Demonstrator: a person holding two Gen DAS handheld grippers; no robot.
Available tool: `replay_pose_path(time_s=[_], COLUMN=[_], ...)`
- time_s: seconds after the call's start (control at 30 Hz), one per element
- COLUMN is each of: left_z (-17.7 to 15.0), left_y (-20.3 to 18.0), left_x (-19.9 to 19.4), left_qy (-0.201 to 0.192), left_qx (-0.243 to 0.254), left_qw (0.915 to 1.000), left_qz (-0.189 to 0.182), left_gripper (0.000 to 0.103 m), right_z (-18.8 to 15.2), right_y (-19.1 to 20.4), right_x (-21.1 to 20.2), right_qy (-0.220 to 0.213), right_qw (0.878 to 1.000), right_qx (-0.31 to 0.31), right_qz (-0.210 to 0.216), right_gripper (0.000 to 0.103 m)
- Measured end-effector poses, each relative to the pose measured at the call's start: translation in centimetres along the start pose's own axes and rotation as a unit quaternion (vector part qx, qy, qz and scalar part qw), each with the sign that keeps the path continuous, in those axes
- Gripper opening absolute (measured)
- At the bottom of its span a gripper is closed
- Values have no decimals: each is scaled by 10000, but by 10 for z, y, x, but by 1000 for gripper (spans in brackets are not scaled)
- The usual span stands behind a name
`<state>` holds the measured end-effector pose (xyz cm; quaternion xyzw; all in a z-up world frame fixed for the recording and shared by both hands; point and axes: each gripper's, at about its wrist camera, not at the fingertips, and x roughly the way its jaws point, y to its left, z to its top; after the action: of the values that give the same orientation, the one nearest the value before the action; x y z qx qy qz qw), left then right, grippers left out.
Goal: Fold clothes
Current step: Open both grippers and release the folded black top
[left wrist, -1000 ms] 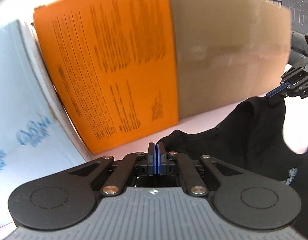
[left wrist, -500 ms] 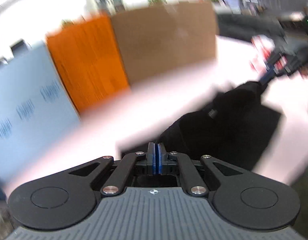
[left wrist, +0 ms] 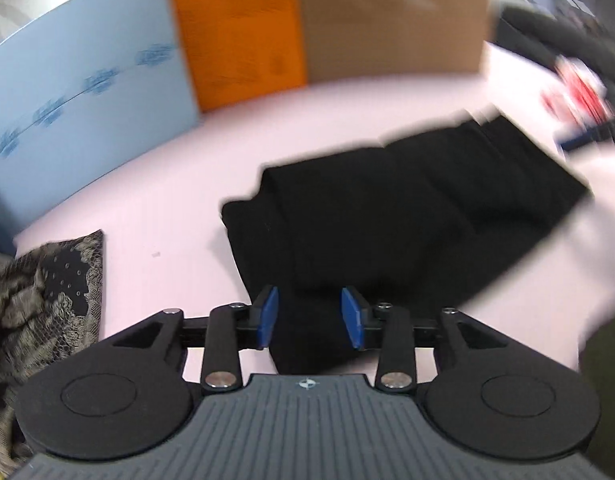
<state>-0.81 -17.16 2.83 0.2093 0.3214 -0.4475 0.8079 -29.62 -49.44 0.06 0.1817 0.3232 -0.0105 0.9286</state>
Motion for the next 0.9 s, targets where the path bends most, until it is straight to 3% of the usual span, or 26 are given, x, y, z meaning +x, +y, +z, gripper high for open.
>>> replay_pose_path(time_s=[0.13,0.2,0.27,0.47,0.77,0.9], left_z=[27,36,37,29,22,32], left_y=[-13,-21,-25,-29,-24,-15], left_x=[24,39,48,69,65,55], left_qy=[86,304,533,1067,1182,1066], left_qx=[-456,-525,-697,-1045,-991,-846], left_qw=[9983,9963,9934,9828,9794,9813], left_qz=[339,608,744,1090,1300,1360], left_gripper=[43,44,44,47,62,62], right_z=[6,7,7,-7,-23,-7], right_y=[7,19,32,47,47,46], right_x=[14,25,35,56,52,44], right_qy=[-181,-209,-222,-201,90,156], right_qw=[9997,9997,9996,9998,9996,9991], right_qx=[55,-79,-193,-65,-212,-337], right_qz=[-154,-86,-5,29,-170,-195], right_gripper=[37,48,54,54,55,71])
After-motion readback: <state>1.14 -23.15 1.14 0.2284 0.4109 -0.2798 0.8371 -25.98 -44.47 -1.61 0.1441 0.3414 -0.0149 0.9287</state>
